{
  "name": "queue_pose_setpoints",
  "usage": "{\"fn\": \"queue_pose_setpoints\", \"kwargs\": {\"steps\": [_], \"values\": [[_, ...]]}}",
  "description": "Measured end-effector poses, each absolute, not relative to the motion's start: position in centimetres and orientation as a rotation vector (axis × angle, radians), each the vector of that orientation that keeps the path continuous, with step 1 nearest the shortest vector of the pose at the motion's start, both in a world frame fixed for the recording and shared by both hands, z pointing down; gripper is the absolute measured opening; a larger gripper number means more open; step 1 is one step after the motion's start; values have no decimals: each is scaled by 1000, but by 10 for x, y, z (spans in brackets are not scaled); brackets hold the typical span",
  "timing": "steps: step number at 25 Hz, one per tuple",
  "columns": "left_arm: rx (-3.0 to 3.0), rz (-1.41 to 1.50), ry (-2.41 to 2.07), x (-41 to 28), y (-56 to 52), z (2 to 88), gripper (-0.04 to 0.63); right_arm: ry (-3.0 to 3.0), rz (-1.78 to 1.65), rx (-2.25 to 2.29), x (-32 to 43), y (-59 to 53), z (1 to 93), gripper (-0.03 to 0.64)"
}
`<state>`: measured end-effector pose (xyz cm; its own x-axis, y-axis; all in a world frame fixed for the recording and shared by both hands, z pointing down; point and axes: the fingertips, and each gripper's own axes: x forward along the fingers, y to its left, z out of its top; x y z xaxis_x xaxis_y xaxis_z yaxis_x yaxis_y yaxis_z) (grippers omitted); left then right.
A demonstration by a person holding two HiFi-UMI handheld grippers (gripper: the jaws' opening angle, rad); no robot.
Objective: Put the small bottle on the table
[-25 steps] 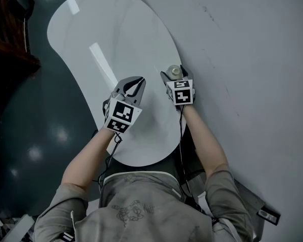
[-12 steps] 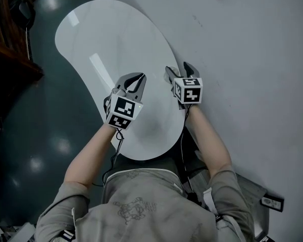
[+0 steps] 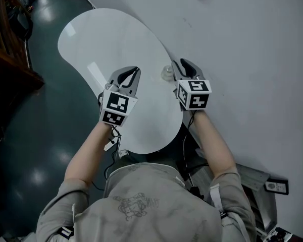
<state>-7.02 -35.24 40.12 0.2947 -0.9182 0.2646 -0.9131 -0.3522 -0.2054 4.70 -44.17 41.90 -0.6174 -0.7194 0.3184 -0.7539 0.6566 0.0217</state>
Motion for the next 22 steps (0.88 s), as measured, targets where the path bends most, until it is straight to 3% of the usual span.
{"fn": "queue_pose_setpoints", "kwargs": {"steps": [7, 22], "values": [[-2467, -492, 1707, -65, -320, 354, 23, -2694, 240, 1210, 60, -384, 355, 59], [-2548, -303, 1589, -52, -252, 305, 23, -2825, 123, 1095, 58, -281, 298, 38]]}}
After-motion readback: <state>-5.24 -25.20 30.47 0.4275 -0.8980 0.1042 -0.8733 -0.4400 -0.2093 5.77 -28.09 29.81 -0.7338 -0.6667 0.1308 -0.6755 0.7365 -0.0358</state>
